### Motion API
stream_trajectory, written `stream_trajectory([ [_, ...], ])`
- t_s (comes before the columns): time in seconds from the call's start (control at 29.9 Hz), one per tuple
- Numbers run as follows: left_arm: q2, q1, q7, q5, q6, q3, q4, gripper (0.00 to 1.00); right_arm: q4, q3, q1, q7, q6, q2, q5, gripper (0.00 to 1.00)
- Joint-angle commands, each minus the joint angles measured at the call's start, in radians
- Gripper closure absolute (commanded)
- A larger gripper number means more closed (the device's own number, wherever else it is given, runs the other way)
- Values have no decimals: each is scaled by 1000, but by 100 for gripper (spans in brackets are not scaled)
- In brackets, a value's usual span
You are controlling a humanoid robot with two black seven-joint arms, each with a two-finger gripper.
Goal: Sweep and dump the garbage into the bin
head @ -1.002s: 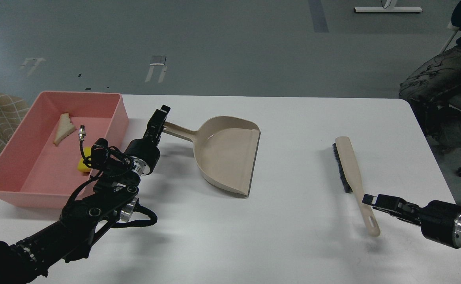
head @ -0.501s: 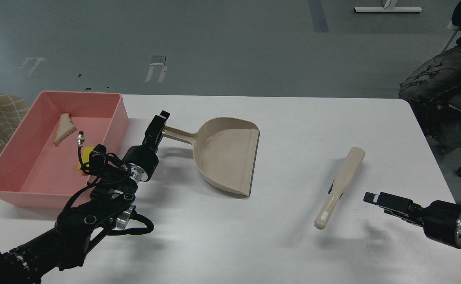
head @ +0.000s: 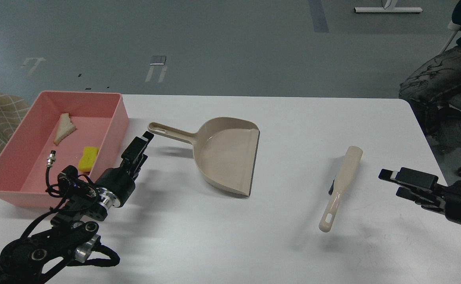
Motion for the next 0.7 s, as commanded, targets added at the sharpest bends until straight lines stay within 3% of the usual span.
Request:
stream_trajectory([
  [0.0, 101, 24, -3, -4, -7, -20, -125, 2, 1, 66, -1, 39, 67, -28, 70, 1],
  [0.07, 153, 24, -23, -15, -18, -92, -208, 2, -12, 145, -1, 56, 89, -29, 160, 1],
  [0.2, 161, 7, -17, -65, -91, -225, -262, 2, -19, 263, -1, 58, 89, -14, 278, 1],
  [0.27, 141, -39, -5, -133, -178, -339, -273, 2, -41, 363, 1, 56, 88, 23, 347, 1],
  [0.4, 84, -171, 41, -257, -234, -404, -255, 2, -108, 487, 15, 45, 79, 121, 364, 1],
  [0.47, 46, -310, 86, -335, -229, -399, -201, 2, -175, 576, 36, 33, 78, 217, 364, 1],
  [0.67, -156, -527, 106, -352, -228, -381, 18, 2, -323, 586, 182, 18, 26, 325, 370, 1],
])
